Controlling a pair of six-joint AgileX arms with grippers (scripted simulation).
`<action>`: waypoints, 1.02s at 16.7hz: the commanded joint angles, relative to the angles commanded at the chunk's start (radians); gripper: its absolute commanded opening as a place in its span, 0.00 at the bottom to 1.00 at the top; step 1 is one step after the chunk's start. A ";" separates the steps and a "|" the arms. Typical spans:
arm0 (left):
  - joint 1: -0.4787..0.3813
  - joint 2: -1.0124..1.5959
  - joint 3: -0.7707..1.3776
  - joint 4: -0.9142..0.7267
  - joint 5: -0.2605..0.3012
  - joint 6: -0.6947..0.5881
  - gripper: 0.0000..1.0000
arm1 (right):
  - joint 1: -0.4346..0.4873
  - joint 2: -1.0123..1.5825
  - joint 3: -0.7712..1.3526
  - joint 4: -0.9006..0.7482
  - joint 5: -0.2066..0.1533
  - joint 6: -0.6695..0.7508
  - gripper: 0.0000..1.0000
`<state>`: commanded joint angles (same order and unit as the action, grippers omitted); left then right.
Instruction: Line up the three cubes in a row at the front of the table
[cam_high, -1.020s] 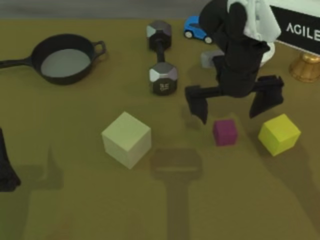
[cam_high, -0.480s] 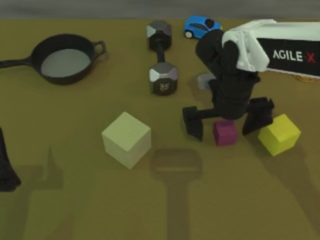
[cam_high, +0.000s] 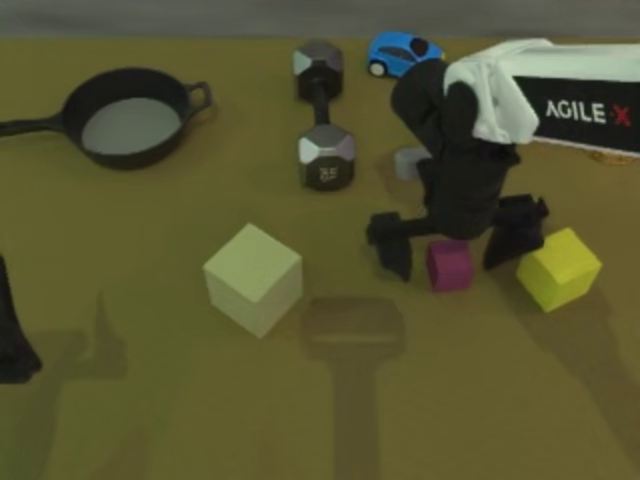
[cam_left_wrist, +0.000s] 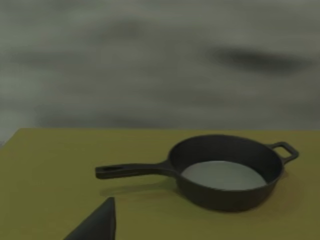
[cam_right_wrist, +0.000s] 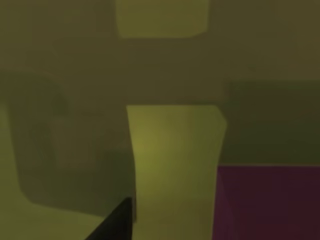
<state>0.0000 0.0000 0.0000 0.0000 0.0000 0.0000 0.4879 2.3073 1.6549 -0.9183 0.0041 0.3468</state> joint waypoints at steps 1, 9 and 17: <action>0.000 0.000 0.000 0.000 0.000 0.000 1.00 | 0.000 0.000 0.000 0.000 0.000 0.000 0.47; 0.000 0.000 0.000 0.000 0.000 0.000 1.00 | 0.000 0.000 0.000 0.000 0.000 0.000 0.00; 0.000 0.000 0.000 0.000 0.000 0.000 1.00 | -0.002 -0.036 0.014 -0.016 0.011 -0.007 0.00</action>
<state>0.0000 0.0000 0.0000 0.0000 0.0000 0.0000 0.4854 2.2716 1.6688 -0.9346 0.0155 0.3401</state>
